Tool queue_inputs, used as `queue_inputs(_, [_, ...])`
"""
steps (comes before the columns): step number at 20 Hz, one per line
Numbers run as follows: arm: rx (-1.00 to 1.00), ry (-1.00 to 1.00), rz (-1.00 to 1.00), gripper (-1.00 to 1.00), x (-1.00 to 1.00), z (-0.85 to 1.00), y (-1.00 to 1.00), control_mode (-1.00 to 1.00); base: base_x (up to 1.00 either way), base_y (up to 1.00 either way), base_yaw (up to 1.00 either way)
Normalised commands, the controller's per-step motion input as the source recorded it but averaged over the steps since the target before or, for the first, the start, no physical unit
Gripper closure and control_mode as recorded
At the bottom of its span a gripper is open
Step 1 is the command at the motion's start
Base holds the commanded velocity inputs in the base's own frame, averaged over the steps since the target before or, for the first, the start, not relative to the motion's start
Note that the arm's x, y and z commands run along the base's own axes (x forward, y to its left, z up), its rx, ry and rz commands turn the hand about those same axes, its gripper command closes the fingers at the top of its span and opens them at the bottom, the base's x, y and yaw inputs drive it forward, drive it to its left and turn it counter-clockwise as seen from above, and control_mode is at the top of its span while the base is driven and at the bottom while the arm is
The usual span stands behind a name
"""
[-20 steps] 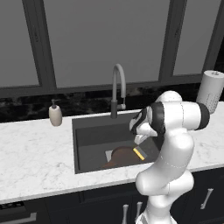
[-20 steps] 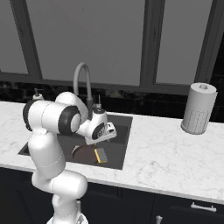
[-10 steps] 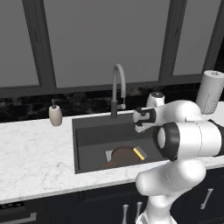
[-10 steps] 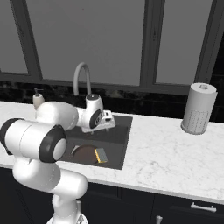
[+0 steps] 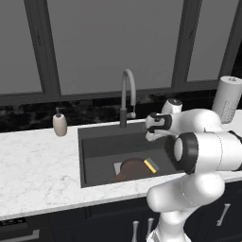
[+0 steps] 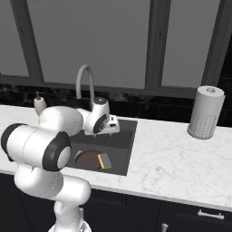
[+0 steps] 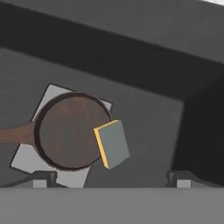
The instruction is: Pick the pan and sponge and place them into the sink. Then turn on the water.
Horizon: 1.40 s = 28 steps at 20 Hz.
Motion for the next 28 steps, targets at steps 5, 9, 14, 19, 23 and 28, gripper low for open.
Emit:
queue_inputs(5, [0.32, -0.27, -0.16, -1.00, 0.00, 0.08, 0.00, -1.00, 0.00, 0.00, 0.00])
queue_inputs(9, [0.29, -0.21, -0.30, -1.00, 0.01, 0.35, 0.02, -1.00, 0.00, 0.00, 0.00])
queue_inputs(14, [0.19, 0.00, -0.29, -1.00, 0.12, 0.53, 0.11, -1.00, 0.00, 0.00, 0.00])
queue_inputs(19, [0.04, 0.11, -0.12, -1.00, 0.11, 0.20, 0.02, -1.00, 0.00, 0.00, 0.00])
queue_inputs(23, [0.02, 0.00, 0.00, -1.00, 0.00, 0.00, 0.00, -1.00, 0.00, 0.00, 0.00])
queue_inputs(28, [0.17, -0.03, 0.00, -1.00, 0.05, 0.00, 0.01, -1.00, 0.00, 0.00, 0.00])
